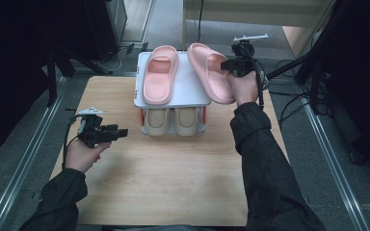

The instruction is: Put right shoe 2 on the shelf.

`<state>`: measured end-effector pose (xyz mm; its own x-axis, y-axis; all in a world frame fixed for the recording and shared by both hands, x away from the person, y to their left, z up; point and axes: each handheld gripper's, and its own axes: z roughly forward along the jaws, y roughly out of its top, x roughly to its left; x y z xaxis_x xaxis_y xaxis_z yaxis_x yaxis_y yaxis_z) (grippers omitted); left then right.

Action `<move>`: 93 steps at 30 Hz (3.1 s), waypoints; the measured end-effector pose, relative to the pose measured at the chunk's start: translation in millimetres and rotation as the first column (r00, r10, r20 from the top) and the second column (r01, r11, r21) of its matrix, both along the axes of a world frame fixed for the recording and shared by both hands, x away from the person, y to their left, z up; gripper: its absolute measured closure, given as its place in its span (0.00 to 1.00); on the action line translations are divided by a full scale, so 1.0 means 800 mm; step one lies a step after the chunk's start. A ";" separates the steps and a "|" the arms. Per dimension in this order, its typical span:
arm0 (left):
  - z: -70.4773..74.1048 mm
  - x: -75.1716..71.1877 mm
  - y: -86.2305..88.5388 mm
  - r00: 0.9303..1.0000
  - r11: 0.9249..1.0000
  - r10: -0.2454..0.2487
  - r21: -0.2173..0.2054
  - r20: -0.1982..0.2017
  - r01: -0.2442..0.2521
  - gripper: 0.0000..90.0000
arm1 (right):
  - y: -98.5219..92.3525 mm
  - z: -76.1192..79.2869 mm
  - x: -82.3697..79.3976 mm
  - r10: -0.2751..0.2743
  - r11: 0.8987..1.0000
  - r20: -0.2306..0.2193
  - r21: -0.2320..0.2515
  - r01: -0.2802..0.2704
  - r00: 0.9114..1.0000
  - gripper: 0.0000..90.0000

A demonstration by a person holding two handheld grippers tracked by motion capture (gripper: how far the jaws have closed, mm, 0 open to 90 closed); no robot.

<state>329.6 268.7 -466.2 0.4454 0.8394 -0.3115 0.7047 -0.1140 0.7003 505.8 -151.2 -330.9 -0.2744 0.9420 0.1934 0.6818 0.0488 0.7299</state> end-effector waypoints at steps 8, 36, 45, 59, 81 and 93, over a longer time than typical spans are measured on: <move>0.000 0.000 0.000 1.000 1.000 -0.010 -0.007 0.000 0.010 0.47 | 0.032 -0.007 0.014 -0.025 0.999 -0.035 -0.024 0.024 0.999 0.87; 0.000 0.000 0.000 1.000 1.000 -0.007 -0.011 -0.006 0.007 0.48 | 0.011 0.023 -0.019 0.197 0.973 0.080 0.110 -0.205 0.977 0.94; 0.000 0.001 0.001 1.000 1.000 -0.005 -0.009 -0.005 0.004 0.48 | -0.003 -0.017 -0.004 0.175 0.978 0.024 0.107 -0.176 0.984 1.00; 0.000 0.001 0.003 1.000 1.000 -0.005 -0.014 -0.006 0.005 0.48 | 0.024 -0.025 -0.003 0.196 0.975 0.032 0.102 -0.199 0.980 1.00; -0.001 0.004 0.001 1.000 1.000 -0.010 -0.020 -0.011 0.010 0.48 | 0.030 -0.026 -0.009 0.231 0.968 0.062 0.088 -0.236 0.971 0.97; -0.002 0.006 -0.001 1.000 1.000 -0.020 -0.020 -0.018 0.020 0.47 | 0.006 -0.023 -0.042 0.280 0.956 0.104 0.056 -0.286 0.954 0.97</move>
<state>334.3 267.6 -467.5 0.4559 0.8240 -0.3364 0.7149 -0.1139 0.6899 471.8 -146.6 -349.4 -0.5481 0.8081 0.2157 0.5751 0.1769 0.7987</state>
